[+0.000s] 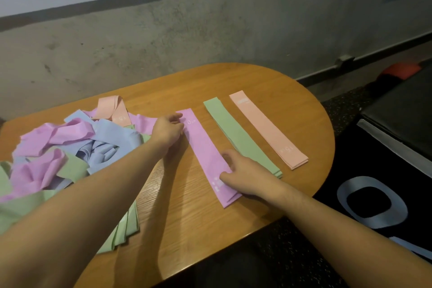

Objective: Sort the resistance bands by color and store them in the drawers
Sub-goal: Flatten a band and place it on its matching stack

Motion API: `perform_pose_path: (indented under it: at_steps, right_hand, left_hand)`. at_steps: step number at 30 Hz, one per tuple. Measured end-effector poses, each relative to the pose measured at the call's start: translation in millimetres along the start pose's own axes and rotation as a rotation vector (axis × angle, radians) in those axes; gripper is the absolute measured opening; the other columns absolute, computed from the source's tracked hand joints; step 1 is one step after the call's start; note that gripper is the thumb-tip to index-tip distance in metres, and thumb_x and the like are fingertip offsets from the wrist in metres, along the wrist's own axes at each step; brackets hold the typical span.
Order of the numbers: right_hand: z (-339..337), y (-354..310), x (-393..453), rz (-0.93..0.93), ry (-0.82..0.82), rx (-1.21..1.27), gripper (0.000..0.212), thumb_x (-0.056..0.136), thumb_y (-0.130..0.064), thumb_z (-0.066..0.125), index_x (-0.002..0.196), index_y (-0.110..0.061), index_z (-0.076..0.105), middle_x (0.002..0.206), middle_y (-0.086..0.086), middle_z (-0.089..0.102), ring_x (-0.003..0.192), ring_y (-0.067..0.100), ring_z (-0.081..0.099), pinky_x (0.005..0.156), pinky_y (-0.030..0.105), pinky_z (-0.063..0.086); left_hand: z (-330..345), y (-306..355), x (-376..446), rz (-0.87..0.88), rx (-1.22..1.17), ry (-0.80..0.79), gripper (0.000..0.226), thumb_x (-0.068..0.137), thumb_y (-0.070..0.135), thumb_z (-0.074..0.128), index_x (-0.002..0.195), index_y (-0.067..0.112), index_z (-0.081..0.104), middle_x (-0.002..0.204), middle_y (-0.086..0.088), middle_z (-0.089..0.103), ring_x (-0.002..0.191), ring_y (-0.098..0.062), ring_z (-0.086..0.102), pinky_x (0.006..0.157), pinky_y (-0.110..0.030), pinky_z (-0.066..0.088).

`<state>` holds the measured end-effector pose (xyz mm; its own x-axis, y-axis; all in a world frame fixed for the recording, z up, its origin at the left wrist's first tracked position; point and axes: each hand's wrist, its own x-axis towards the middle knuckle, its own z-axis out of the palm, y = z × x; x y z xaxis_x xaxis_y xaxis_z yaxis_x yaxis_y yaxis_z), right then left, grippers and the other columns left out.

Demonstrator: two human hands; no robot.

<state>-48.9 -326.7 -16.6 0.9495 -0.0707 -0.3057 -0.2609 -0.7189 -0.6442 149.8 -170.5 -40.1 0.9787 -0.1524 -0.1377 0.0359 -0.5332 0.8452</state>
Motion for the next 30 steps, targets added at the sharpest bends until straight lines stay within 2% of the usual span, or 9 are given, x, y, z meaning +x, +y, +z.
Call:
perform_pose_path:
  at_steps: [4, 6, 10, 13, 16, 19, 22, 27, 30]
  right_hand:
    - [3.8, 2.0, -6.9, -0.010, 0.016, 0.007, 0.061, 0.097, -0.030, 0.053, 0.154, -0.027, 0.034, 0.145, -0.003, 0.054, 0.121, 0.017, 0.058, 0.095, 0.034, 0.053]
    - [6.2, 3.9, -9.0, -0.007, 0.025, 0.011, 0.059, 0.096, -0.028, 0.055, 0.152, -0.029, 0.037, 0.146, -0.004, 0.053, 0.125, 0.016, 0.056, 0.098, 0.033, 0.051]
    - [7.2, 7.7, -11.3, 0.009, 0.037, -0.013, 0.054, 0.095, -0.027, 0.058, 0.147, -0.029, 0.043, 0.143, -0.005, 0.056, 0.123, 0.014, 0.057, 0.094, 0.027, 0.051]
    - [8.7, 8.0, -12.9, 0.027, 0.047, -0.156, 0.055, 0.093, -0.041, 0.058, 0.145, -0.032, 0.042, 0.138, -0.005, 0.059, 0.117, 0.018, 0.061, 0.093, 0.037, 0.055]
    - [11.8, 4.9, -16.2, 0.020, 0.102, -0.325, 0.063, 0.088, -0.055, 0.058, 0.144, -0.033, 0.038, 0.129, -0.004, 0.060, 0.106, 0.021, 0.064, 0.084, 0.042, 0.057]
    - [12.3, -0.5, -17.5, -0.011, 0.170, -0.381, 0.064, 0.090, -0.056, 0.058, 0.147, -0.035, 0.036, 0.135, -0.003, 0.052, 0.109, 0.022, 0.062, 0.082, 0.037, 0.055]
    - [14.2, -9.7, -15.0, -0.064, 0.202, -0.346, 0.056, 0.094, -0.050, 0.056, 0.146, -0.037, 0.038, 0.141, -0.005, 0.048, 0.109, 0.019, 0.062, 0.086, 0.038, 0.056]
    - [23.5, -28.5, -2.9, -0.158, 0.196, -0.229, 0.038, 0.096, -0.046, 0.054, 0.134, -0.038, 0.052, 0.122, -0.010, 0.057, 0.101, 0.014, 0.062, 0.087, 0.038, 0.056]
    - [31.2, -41.4, 8.0, -0.195, 0.184, -0.180, 0.030, 0.096, -0.040, 0.054, 0.126, -0.036, 0.059, 0.116, -0.011, 0.059, 0.100, 0.013, 0.061, 0.086, 0.035, 0.054]
  left_hand:
    - [-4.3, -0.9, -18.3, 0.047, 0.046, -0.026, 0.034, 0.099, 0.015, 0.055, 0.132, 0.018, 0.062, 0.116, 0.000, 0.064, 0.066, -0.009, 0.058, 0.056, -0.016, 0.044]
    - [-5.6, -3.2, -30.2, 0.092, 0.078, -0.041, 0.029, 0.098, 0.014, 0.053, 0.124, 0.020, 0.066, 0.108, 0.003, 0.066, 0.065, -0.008, 0.059, 0.053, -0.014, 0.042]
    - [-9.7, -11.5, -53.9, 0.157, 0.096, -0.072, 0.020, 0.097, 0.013, 0.054, 0.109, 0.023, 0.066, 0.089, 0.007, 0.067, 0.069, -0.010, 0.063, 0.053, -0.016, 0.045]
    - [-14.9, -16.9, -63.3, 0.201, 0.131, -0.075, 0.016, 0.096, 0.012, 0.056, 0.105, 0.019, 0.067, 0.084, 0.005, 0.067, 0.068, -0.006, 0.061, 0.052, -0.013, 0.043]
    - [-23.2, -23.9, -67.1, 0.229, 0.193, -0.092, 0.019, 0.095, 0.013, 0.055, 0.107, 0.018, 0.069, 0.098, 0.001, 0.065, 0.076, -0.005, 0.061, 0.060, -0.020, 0.042]
    - [-33.3, -31.7, -72.0, 0.286, 0.253, -0.088, 0.018, 0.094, 0.014, 0.055, 0.102, 0.023, 0.069, 0.101, 0.004, 0.063, 0.081, -0.009, 0.061, 0.067, -0.026, 0.043]
    - [-45.0, -39.8, -76.8, 0.351, 0.315, -0.070, 0.017, 0.093, 0.013, 0.057, 0.100, 0.022, 0.069, 0.104, 0.005, 0.062, 0.085, -0.013, 0.060, 0.070, -0.028, 0.044]
    - [-73.3, -54.3, -79.2, 0.457, 0.455, -0.005, 0.021, 0.085, 0.023, 0.055, 0.099, 0.022, 0.071, 0.104, 0.002, 0.068, 0.102, -0.024, 0.059, 0.086, -0.042, 0.049]
    - [-92.3, -64.0, -76.9, 0.489, 0.550, 0.066, 0.017, 0.089, 0.020, 0.064, 0.104, 0.020, 0.072, 0.111, 0.002, 0.066, 0.112, -0.023, 0.055, 0.092, -0.042, 0.044]
